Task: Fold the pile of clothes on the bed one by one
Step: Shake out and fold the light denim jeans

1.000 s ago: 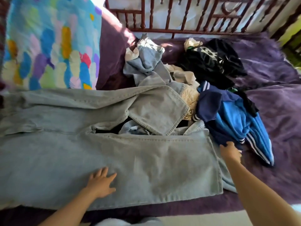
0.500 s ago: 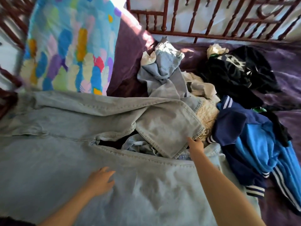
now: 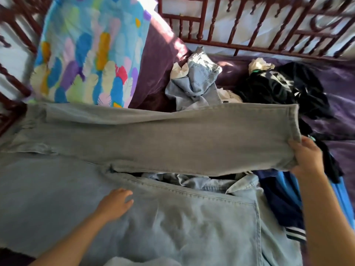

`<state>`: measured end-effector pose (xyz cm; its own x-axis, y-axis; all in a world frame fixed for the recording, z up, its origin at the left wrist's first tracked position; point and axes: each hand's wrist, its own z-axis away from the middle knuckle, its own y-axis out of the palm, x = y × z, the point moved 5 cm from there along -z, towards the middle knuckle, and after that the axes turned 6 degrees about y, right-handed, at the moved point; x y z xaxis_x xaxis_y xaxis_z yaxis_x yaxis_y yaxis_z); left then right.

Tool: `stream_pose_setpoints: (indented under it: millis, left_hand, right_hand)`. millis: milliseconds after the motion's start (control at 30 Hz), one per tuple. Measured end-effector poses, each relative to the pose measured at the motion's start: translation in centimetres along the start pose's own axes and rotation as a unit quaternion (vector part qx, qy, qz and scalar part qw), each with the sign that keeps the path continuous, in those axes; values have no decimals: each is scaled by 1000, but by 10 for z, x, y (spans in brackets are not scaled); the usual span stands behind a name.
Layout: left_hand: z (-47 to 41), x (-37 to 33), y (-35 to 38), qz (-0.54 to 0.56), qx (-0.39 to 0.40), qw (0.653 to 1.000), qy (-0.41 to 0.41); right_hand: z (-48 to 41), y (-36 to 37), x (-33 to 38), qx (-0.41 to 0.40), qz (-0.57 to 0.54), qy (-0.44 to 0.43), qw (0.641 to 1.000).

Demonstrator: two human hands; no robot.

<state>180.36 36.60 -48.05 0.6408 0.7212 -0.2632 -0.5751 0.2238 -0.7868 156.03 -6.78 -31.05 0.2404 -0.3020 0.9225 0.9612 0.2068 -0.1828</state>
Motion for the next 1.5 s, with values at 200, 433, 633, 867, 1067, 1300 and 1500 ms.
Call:
stream_pose_setpoints:
  millis: [200, 433, 633, 867, 1067, 1300, 1500]
  left_hand:
    - [6, -4, 7, 9, -8, 1000, 2]
    - [11, -4, 27, 76, 40, 996, -19]
    - [9, 22, -11, 111, -64, 989, -72]
    - [-6, 98, -98, 76, -200, 969, -124]
    - [-61, 176, -166, -26, -191, 973, -130]
    - [-170, 203, -228, -166, -143, 974, -58]
    - [-219, 224, -239, -280, -31, 959, -35]
  right_hand:
    - [-28, -79, 14, -15, 65, 40, 997]
    - [-21, -19, -113, 6, 527, 93, 845]
    - [45, 124, -112, 150, 596, -91, 784]
    - [77, 248, -92, 178, 646, -246, 700]
    - [50, 303, -90, 129, 690, -240, 671]
    - [7, 322, -95, 107, 785, -200, 576]
    - [-13, 304, -86, 162, 796, -180, 555]
